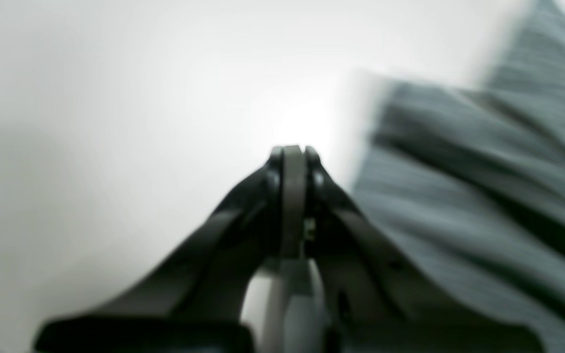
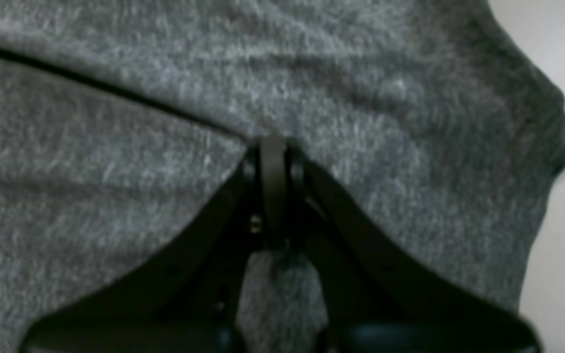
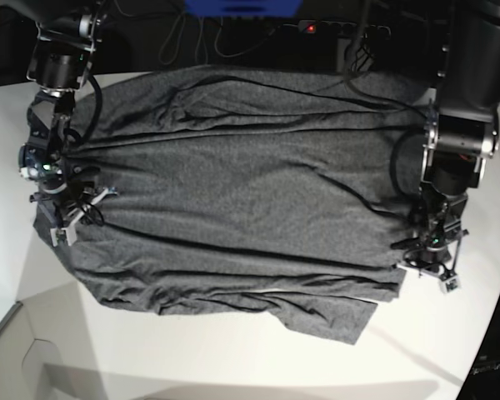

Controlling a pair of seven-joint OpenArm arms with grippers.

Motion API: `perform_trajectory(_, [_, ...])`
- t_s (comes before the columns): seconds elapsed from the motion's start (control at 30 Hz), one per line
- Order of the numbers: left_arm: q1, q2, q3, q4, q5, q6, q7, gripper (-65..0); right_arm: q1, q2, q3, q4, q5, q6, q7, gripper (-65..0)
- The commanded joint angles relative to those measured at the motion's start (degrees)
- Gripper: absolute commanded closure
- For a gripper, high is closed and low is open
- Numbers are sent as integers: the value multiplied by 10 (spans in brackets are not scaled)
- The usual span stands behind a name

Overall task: Layout the t-shirt on the table in an organized manner, then fold the t-shirt properly
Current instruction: 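Regrasp the shirt side edges lower with both grippers and pull outward, then release the shirt and raise both grippers to its collar edge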

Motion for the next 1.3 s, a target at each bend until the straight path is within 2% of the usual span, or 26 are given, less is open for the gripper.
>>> perform_trajectory(0.0, [-31,7,1,19,3,-10,-13,0,8,7,-1,15,-1,1,-3,0])
perform_trajectory(0.13, [-38,11,1,44,3,-10,-11,0,-8,5,2,47,-1,1,-7,0])
perform_trajectory(0.27, [-48,23,0,51,0,-10,-10,0,-38,4,0,126,-1,1,-7,0])
perform_trajectory(0.47, [-47,23,-3,77,-3,-10,-9,0,-93,-8,3,240,-1,1,-8,0])
perform_trajectory(0.6, [3,11,-3,143,-3,-9,-4,0,-151,-21,3,306,-1,0,-8,0])
perform_trajectory(0.7, [47,-9,-4,224,-23,-9,48,0,-189,-34,18,342,-1,0,-8,0])
perform_trajectory(0.8, [111,-49,-4,351,-96,-9,122,0,-226,-49,31,367,-1,0,-8,-2])
perform_trajectory(0.9, [180,-95,-4,470,-174,-8,163,0,-254,-62,44,385,-1,0,-8,-58])
perform_trajectory(1.0, [273,-136,-34,592,-249,-7,172,0,-278,-81,58,410,-1,0,-8,-133])
perform_trajectory(1.1, [383,-148,-92,706,-286,-5,173,-1,-303,-94,69,432,-1,0,-8,-197])
perform_trajectory(1.17, [452,-148,-131,767,-285,-5,173,-39,-313,-104,76,441,-1,0,-8,-220])
perform_trajectory(1.27, [555,-145,-176,835,-285,-5,173,-156,-322,-112,82,443,-1,0,-8,-231])
